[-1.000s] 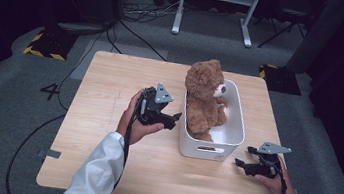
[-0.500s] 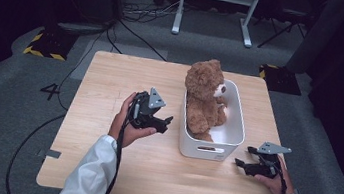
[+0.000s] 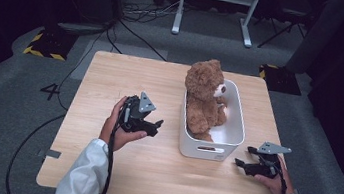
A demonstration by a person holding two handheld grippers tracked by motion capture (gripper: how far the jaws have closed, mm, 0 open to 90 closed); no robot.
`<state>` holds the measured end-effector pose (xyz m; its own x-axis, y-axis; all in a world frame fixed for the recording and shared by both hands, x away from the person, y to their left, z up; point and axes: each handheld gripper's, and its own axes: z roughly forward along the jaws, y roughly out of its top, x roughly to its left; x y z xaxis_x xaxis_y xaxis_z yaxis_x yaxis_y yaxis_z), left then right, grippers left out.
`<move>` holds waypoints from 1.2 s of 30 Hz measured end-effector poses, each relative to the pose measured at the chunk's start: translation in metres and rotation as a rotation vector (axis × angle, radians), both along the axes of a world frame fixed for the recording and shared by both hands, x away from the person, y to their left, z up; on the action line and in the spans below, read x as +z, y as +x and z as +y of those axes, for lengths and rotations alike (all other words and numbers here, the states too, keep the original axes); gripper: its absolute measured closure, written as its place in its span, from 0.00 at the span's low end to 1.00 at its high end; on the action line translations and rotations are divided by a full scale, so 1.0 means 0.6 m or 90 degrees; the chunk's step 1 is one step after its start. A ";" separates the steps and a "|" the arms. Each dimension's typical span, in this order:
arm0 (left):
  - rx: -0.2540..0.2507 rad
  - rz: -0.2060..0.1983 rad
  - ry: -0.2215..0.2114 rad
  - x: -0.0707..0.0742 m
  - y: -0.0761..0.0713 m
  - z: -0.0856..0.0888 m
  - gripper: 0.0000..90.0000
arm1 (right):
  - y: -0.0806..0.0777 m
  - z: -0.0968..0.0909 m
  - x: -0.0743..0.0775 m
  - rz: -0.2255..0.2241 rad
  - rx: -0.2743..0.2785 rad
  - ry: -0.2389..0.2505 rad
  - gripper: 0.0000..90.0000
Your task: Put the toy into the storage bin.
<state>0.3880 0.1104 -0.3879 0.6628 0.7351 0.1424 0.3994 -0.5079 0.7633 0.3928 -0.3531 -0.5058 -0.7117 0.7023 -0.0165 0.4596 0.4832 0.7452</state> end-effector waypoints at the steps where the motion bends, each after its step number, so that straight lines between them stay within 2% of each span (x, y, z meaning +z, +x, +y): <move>1: 0.003 0.002 0.001 -0.002 -0.001 0.002 0.18 | 0.000 0.000 0.000 0.000 0.000 0.000 0.23; 14: 0.025 0.028 0.012 -0.038 -0.011 0.035 0.18 | 0.000 0.000 0.000 0.000 0.000 0.000 0.23; 18: 0.038 0.033 0.033 -0.054 -0.011 0.041 0.18 | 0.000 0.000 0.000 0.000 0.000 0.000 0.23; 24: 0.051 0.049 0.043 -0.075 -0.011 0.051 0.18 | 0.000 0.000 0.000 0.000 0.000 0.000 0.23; 36: 0.072 0.066 0.038 -0.103 -0.016 0.072 0.18 | 0.000 0.000 0.000 0.000 -0.001 0.000 0.23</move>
<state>0.3786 0.1535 -0.4497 0.5902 0.7978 0.1229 0.5310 -0.4984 0.6853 0.3927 -0.3529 -0.5058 -0.7102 0.7038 -0.0164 0.4608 0.4824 0.7449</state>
